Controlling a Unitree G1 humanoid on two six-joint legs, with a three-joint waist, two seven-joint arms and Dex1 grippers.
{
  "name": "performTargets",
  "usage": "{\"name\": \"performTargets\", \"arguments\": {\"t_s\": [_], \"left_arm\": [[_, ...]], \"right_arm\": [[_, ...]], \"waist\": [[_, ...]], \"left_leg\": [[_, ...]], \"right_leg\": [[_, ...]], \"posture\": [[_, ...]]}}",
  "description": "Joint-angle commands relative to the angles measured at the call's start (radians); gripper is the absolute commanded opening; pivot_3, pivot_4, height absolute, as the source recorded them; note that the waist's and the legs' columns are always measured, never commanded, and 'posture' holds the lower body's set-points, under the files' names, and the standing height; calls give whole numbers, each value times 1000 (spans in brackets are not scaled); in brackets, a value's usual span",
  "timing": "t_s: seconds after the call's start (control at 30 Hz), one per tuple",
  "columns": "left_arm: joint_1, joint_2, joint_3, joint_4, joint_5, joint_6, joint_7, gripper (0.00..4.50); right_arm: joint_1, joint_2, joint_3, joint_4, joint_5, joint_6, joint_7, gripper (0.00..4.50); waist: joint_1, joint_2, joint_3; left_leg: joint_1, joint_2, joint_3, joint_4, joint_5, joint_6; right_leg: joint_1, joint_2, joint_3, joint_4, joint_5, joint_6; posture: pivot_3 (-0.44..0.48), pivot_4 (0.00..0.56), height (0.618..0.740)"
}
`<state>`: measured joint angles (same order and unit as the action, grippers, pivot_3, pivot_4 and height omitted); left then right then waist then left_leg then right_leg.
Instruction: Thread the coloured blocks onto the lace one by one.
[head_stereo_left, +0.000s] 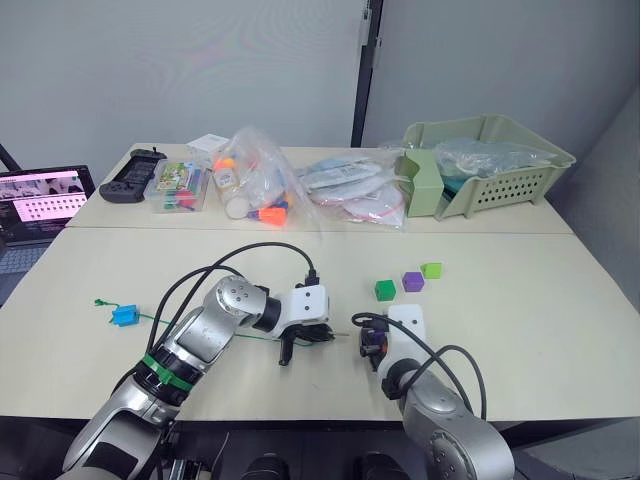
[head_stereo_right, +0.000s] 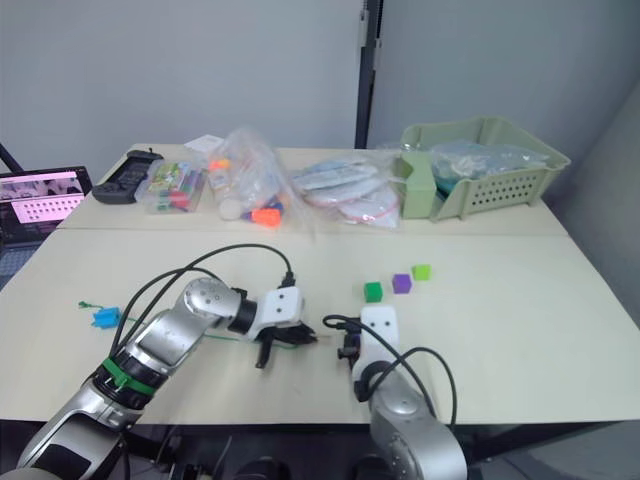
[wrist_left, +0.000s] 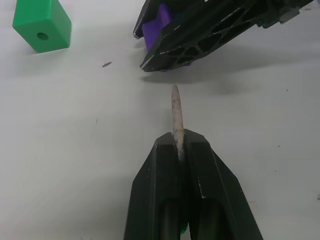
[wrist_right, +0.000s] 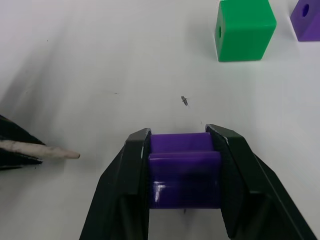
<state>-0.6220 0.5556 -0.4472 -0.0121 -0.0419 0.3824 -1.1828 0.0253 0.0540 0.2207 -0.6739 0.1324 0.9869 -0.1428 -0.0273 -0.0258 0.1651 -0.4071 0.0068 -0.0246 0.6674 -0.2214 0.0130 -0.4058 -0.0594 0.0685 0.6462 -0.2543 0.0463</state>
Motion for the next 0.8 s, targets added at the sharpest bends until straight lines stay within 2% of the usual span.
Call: {"name": "performTargets", "arguments": {"t_s": [0.03,0.07,0.13,0.27,0.3,0.4,0.5,0.6,0.63,0.7,0.8], "left_arm": [[-15,6,31,-30,-14,4,-1,0],[-15,6,31,-32,-15,6,-1,0],[-13,8,32,-33,-14,7,0,0],[-8,12,34,-42,-16,11,0,0],[-6,13,34,-45,-17,14,1,0],[-1,15,37,-56,-19,24,5,0],[-5,12,37,-52,-17,28,8,0],[3,16,40,-65,-18,34,8,0],[5,17,41,-68,-19,37,7,0],[9,22,43,-82,-22,48,6,0],[15,29,44,-96,-24,56,4,0]], "right_arm": [[9,0,-18,8,6,-28,23,1185],[7,-2,-32,-17,13,-33,31,2224],[-2,-12,-53,-74,28,-21,52,2811],[-33,-68,-75,-187,59,46,112,4305],[-56,-98,-88,-232,83,79,147,4482],[-140,-253,-139,-326,205,163,326,4482],[-198,-399,-202,-324,331,205,495,4482],[-271,-692,-226,-167,395,113,797,4482],[-309,-756,-226,-105,411,84,868,4482],[-379,-870,-185,20,423,-5,1044,4482],[-439,-957,-72,171,338,-164,1187,4482]], "waist": [[-4,0,0],[-4,0,0],[-3,0,0],[-4,0,0],[-4,0,0],[-5,0,0],[-4,0,0],[-3,0,1],[-1,0,1],[-2,0,2],[-2,0,2]], "left_leg": [[0,0,0,0,0,0],[0,0,0,0,0,0],[-1,0,0,0,0,0],[-3,0,0,0,0,0],[-3,0,0,0,0,0],[-3,-1,0,0,0,0],[-2,-1,-1,0,0,0],[-2,-1,-1,0,0,0],[-2,-2,0,0,0,0],[-1,-2,2,0,0,0],[-1,-1,4,-1,0,0]], "right_leg": [[0,0,0,0,0,0],[0,0,0,0,0,0],[-1,0,0,0,0,0],[-2,0,0,0,0,0],[-2,0,0,0,0,0],[-2,0,0,0,0,0],[0,0,-2,0,0,0],[1,-1,-2,-2,0,0],[1,-2,-1,-3,0,0],[2,-1,-1,-4,0,0],[2,0,-2,-4,0,0]], "posture": [[0,150,740],[0,150,740],[0,150,740],[0,150,740],[0,150,740],[0,150,740],[0,150,740],[0,150,740],[0,150,740],[0,150,740],[0,150,740]]}}
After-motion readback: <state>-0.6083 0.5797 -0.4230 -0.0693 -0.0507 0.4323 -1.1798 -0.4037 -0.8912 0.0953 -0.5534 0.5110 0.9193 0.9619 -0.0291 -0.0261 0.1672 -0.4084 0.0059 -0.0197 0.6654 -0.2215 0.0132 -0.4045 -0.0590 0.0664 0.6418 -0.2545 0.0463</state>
